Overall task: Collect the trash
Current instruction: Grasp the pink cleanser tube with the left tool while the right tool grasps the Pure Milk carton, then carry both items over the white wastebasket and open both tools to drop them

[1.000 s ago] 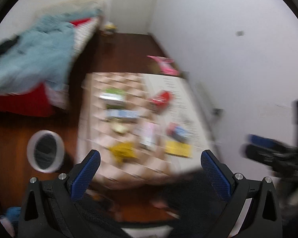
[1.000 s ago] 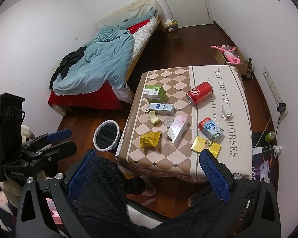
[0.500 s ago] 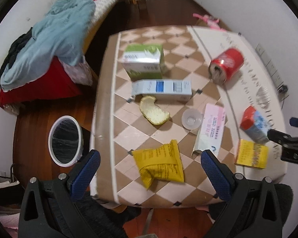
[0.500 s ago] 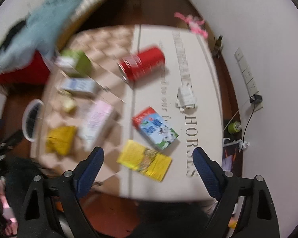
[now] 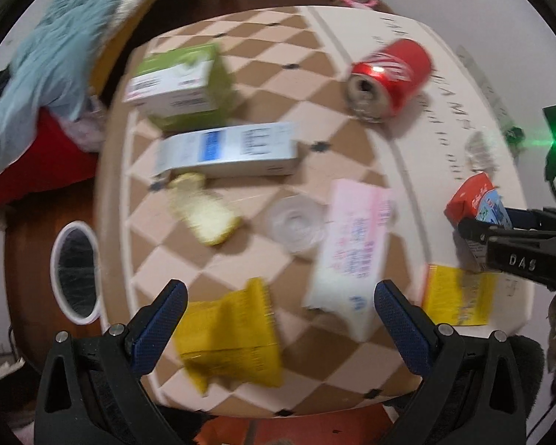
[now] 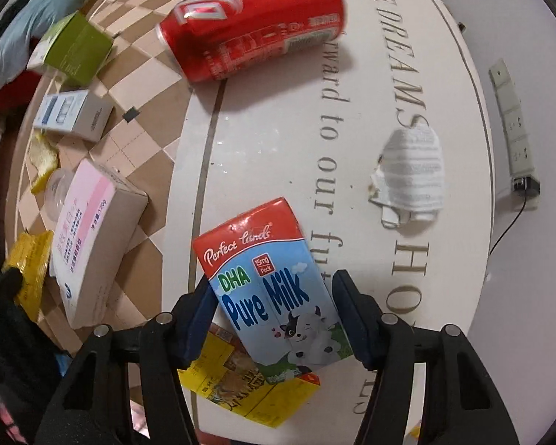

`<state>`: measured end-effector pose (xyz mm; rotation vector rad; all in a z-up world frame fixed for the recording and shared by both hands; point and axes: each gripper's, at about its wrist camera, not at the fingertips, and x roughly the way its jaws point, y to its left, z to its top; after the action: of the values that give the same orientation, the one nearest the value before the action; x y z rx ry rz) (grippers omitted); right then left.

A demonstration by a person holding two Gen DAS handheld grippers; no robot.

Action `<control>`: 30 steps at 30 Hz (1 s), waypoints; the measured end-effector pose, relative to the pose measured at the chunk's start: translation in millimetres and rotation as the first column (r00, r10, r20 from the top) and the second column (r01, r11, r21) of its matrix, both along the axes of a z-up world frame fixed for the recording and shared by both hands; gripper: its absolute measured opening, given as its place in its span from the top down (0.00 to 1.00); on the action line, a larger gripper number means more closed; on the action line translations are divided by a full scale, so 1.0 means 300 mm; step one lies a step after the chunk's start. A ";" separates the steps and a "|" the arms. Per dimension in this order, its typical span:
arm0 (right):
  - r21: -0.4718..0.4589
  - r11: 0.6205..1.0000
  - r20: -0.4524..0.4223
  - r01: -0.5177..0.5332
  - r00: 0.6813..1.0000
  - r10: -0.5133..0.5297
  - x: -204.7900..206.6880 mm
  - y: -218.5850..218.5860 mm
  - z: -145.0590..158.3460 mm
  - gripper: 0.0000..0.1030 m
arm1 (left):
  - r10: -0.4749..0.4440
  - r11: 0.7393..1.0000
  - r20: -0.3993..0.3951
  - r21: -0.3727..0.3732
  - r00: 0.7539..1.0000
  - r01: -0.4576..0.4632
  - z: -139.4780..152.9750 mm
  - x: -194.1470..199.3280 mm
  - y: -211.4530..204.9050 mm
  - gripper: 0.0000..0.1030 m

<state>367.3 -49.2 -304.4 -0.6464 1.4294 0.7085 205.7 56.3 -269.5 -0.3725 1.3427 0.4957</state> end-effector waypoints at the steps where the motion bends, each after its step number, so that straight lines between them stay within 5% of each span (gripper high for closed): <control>1: 0.014 0.999 0.003 0.033 0.999 -0.033 0.003 -0.033 0.013 0.38 | -0.017 1.000 0.002 -0.020 1.000 0.017 -0.008 0.022 -0.012 0.00; 5: 0.036 0.966 0.030 0.255 0.966 -0.256 0.060 -0.225 0.066 0.38 | -0.084 0.994 -0.018 -0.075 0.996 0.082 -0.069 0.108 -0.057 0.10; 7: 0.029 0.949 0.053 0.315 0.947 -0.316 0.072 -0.304 0.072 0.38 | -0.109 0.992 -0.061 -0.063 0.992 0.105 -0.107 0.145 -0.077 0.28; 11: 0.018 0.934 -0.034 0.358 0.933 -0.357 0.071 -0.417 0.056 0.36 | -0.157 0.987 -0.079 0.031 0.984 0.160 -0.101 0.199 -0.123 0.31; 15: 0.022 0.941 -0.022 0.338 0.941 -0.338 0.092 -0.438 0.017 0.35 | -0.153 0.984 -0.089 0.078 0.984 0.160 -0.084 0.229 -0.139 0.58; 23: -0.008 0.956 0.035 0.293 0.956 -0.293 0.086 -0.239 -0.104 0.43 | -0.148 0.979 -0.084 0.126 0.985 0.157 -0.053 0.203 -0.140 0.58; 30: 0.035 0.951 0.039 0.309 0.950 -0.310 0.005 -0.237 -0.004 0.44 | -0.132 0.979 0.001 0.159 0.991 0.131 0.040 0.137 -0.137 0.59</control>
<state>368.8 -120.3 -305.7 -0.3997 1.4366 0.4630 246.8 15.1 -257.4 -0.1535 1.2978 0.4857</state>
